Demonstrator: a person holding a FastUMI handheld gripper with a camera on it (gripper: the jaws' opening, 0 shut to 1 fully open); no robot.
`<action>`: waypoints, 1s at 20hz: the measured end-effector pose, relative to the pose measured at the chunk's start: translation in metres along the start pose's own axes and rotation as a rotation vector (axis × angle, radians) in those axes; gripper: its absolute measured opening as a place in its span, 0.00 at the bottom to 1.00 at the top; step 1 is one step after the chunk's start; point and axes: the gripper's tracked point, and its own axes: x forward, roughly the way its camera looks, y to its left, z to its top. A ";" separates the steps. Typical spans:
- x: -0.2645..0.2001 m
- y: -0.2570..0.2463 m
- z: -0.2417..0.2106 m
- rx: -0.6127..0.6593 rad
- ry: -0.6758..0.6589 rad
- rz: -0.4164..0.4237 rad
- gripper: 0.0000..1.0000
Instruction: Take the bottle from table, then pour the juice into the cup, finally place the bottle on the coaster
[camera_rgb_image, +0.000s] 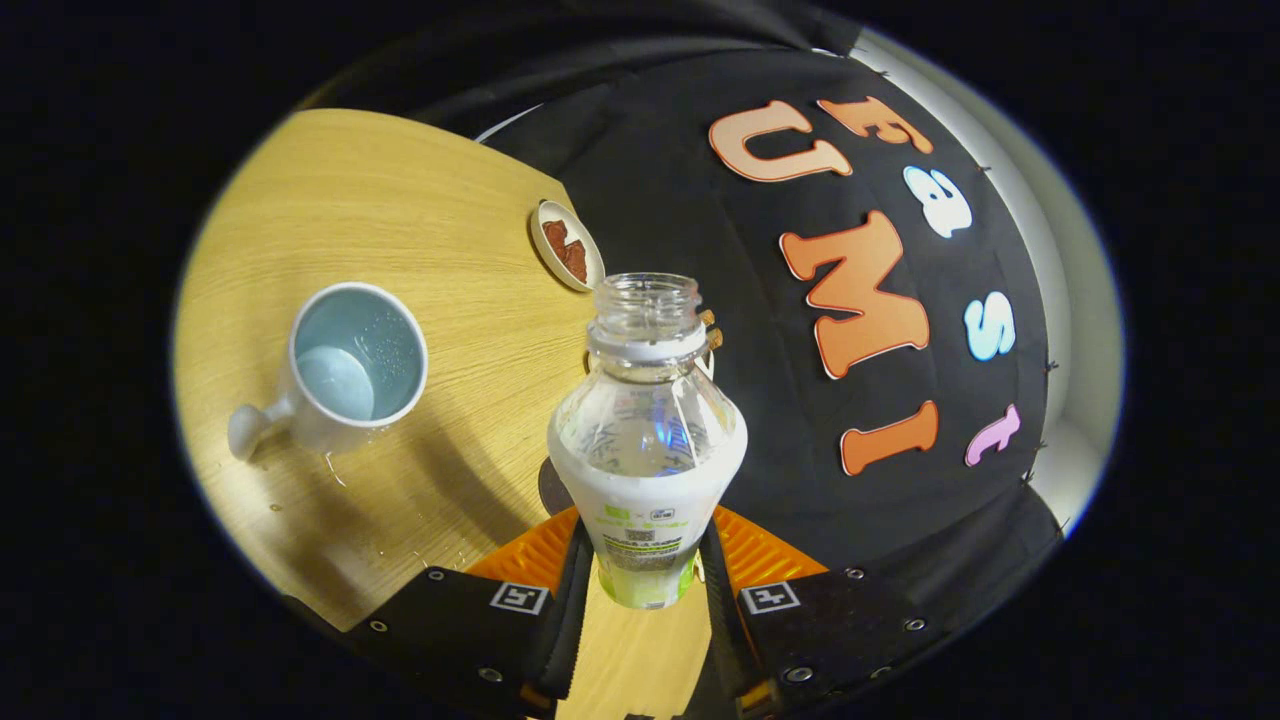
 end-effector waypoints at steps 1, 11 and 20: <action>0.000 0.002 0.002 -0.035 -0.005 -0.005 0.56; 0.002 0.009 0.009 -0.299 -0.029 -0.057 0.55; 0.007 0.009 0.014 -0.448 -0.055 -0.078 0.55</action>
